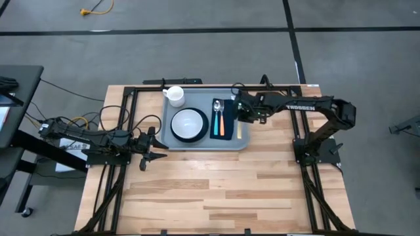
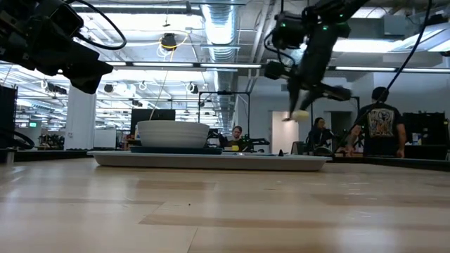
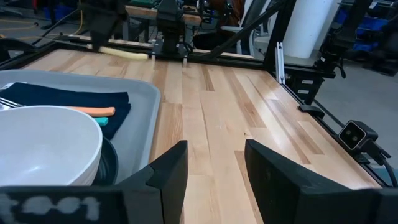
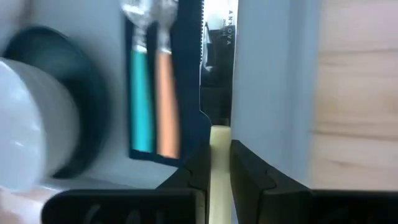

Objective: Set up tray
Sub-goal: Put the yellow knife on the right side of the orange fork, then return to Home Position

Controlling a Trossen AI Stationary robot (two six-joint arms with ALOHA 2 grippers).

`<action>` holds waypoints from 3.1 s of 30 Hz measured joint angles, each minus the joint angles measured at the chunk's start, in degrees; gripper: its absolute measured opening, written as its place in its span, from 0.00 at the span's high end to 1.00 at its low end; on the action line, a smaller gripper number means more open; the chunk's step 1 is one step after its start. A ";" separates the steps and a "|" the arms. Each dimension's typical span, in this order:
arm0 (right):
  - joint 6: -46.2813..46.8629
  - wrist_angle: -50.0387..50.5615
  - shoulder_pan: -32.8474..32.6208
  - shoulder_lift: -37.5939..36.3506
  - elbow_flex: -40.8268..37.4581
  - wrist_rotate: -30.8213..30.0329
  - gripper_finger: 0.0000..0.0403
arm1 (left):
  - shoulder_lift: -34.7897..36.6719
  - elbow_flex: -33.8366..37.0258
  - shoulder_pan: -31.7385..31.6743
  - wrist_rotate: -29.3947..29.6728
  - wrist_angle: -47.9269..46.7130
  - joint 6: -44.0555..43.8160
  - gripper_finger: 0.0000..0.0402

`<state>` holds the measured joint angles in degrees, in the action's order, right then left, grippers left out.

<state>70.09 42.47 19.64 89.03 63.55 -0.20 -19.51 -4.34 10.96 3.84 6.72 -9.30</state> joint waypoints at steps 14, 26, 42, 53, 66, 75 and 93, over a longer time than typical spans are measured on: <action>-6.55 -1.81 3.50 14.38 11.89 3.67 0.93 | 0.00 0.00 0.00 -0.39 -0.06 0.00 0.63; -7.66 -4.37 4.98 22.15 12.99 6.04 0.93 | 0.00 0.00 0.00 -0.56 -0.21 1.20 0.63; -8.20 -1.80 5.46 22.89 12.99 5.80 0.91 | 0.01 0.00 0.00 -0.48 0.04 1.38 0.63; -8.02 -1.80 4.77 22.84 12.99 4.65 0.81 | 0.00 0.00 0.00 -0.44 0.61 1.38 0.63; -17.61 -1.03 5.63 18.18 14.46 7.51 0.80 | 0.04 0.00 0.00 -0.43 1.00 2.10 0.63; -33.41 -0.80 0.70 2.25 15.74 6.22 0.80 | 2.26 0.07 0.02 2.64 -0.97 -1.12 0.63; -49.57 4.58 -22.23 -13.90 8.83 -4.95 0.80 | 18.10 -0.22 1.02 10.05 -16.10 -7.64 0.63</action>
<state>20.52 47.05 -2.60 75.13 72.37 -5.16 -1.41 -4.56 11.98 13.89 -9.38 -16.94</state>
